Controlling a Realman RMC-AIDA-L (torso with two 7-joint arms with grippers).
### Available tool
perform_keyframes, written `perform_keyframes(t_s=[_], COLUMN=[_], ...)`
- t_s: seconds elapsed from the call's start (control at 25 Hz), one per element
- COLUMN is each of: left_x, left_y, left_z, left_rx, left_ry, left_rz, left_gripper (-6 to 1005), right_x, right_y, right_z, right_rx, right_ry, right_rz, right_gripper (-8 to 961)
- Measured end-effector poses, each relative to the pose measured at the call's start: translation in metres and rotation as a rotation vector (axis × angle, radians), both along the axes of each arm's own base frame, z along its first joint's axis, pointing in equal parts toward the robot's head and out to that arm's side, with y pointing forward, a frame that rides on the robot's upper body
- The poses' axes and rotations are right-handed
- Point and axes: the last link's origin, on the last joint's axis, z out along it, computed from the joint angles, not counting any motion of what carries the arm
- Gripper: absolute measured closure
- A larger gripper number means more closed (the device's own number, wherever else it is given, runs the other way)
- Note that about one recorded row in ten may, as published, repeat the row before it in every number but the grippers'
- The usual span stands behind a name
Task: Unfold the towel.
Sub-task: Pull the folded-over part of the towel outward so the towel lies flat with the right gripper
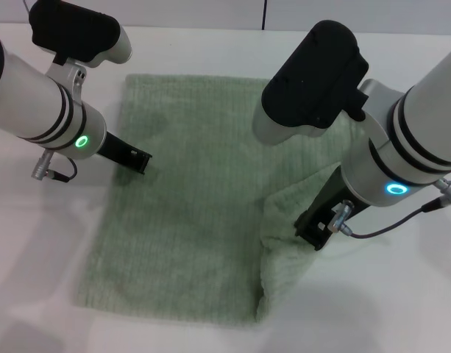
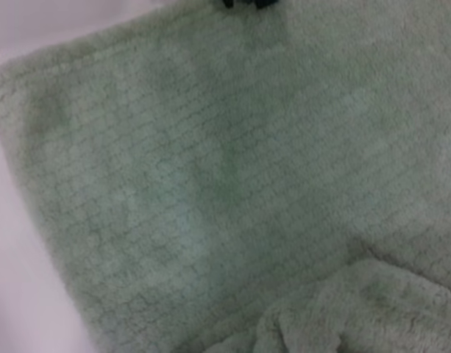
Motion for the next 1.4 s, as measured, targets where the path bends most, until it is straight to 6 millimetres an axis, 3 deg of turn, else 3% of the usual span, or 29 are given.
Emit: perform_keyframes(t_s=[1.4], left_x=[0.0], left_y=[0.0], left_z=[-0.002], left_rx=[0.008], left_ry=[-0.006], left_rz=[-0.007], left_gripper=[1000], right_x=[-0.002], right_y=[-0.046], right_z=[0.008], right_rx=[0.056], right_ry=[0.069], right_rz=[0.026], right_gripper=[914])
